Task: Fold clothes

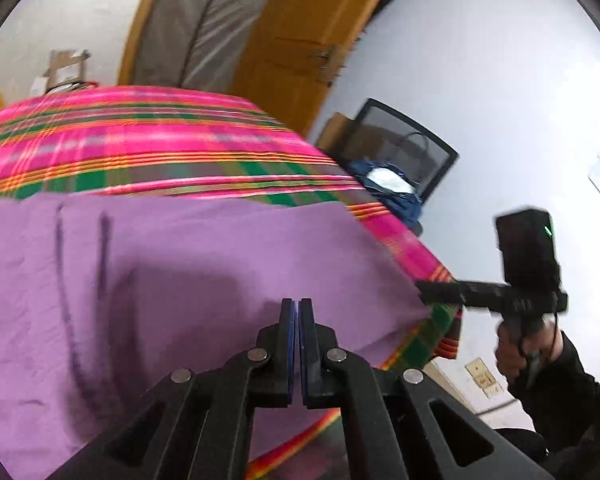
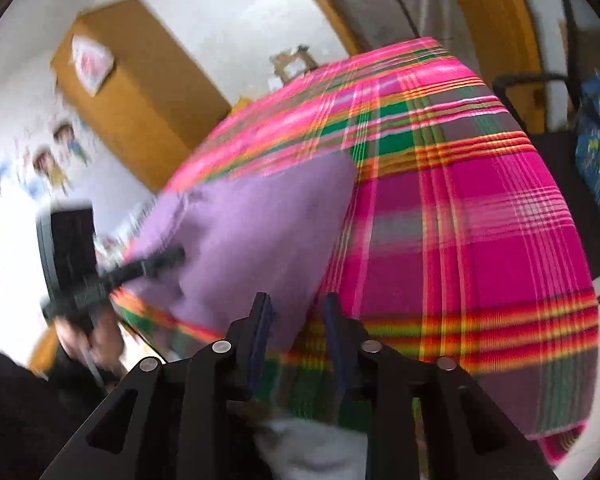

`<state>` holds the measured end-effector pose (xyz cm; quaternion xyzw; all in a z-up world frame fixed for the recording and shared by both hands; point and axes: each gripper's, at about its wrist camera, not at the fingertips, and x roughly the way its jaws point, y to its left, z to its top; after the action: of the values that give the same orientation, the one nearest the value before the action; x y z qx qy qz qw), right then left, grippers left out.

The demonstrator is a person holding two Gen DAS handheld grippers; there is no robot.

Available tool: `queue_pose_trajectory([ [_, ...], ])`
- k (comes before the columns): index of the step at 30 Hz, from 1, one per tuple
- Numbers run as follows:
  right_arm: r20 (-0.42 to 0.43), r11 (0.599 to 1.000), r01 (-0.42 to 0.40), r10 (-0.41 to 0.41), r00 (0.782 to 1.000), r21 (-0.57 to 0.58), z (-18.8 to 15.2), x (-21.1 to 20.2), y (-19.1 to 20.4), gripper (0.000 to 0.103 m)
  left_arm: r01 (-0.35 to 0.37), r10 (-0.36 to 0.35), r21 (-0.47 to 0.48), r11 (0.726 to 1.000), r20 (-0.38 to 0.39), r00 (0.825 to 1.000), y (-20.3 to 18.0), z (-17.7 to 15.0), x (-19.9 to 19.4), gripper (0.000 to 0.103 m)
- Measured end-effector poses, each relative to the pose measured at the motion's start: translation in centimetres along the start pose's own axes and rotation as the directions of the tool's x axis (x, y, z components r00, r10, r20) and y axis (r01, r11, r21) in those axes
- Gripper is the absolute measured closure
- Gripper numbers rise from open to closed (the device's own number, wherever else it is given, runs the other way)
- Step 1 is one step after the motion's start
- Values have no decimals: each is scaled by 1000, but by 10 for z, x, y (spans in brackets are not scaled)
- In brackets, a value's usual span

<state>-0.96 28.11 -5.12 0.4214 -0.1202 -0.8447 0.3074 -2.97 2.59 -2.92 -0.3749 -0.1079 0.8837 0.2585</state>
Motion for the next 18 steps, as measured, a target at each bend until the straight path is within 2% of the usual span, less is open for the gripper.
queue_pose_trajectory([
  [4,-41,986,89,-96,995,-143,-14,1,15,81,-17,17,-18,1000,-15,1000,9,-7,0,102],
  [7,-48,977,126,-136,990,-170,-13,2,21,82,-23,23,-31,999,-7,1000,14,-10,-6,102],
  [12,57,996,78,-75,996,-37,5,-9,6,81,-55,57,-67,996,25,998,24,-9,-13,102],
  [14,79,997,69,-70,994,14,14,-6,3,80,-51,52,-81,995,14,999,27,-10,-10,102],
  [18,81,994,29,-38,996,104,21,9,-10,71,-65,66,-67,996,17,998,24,-10,-12,102],
])
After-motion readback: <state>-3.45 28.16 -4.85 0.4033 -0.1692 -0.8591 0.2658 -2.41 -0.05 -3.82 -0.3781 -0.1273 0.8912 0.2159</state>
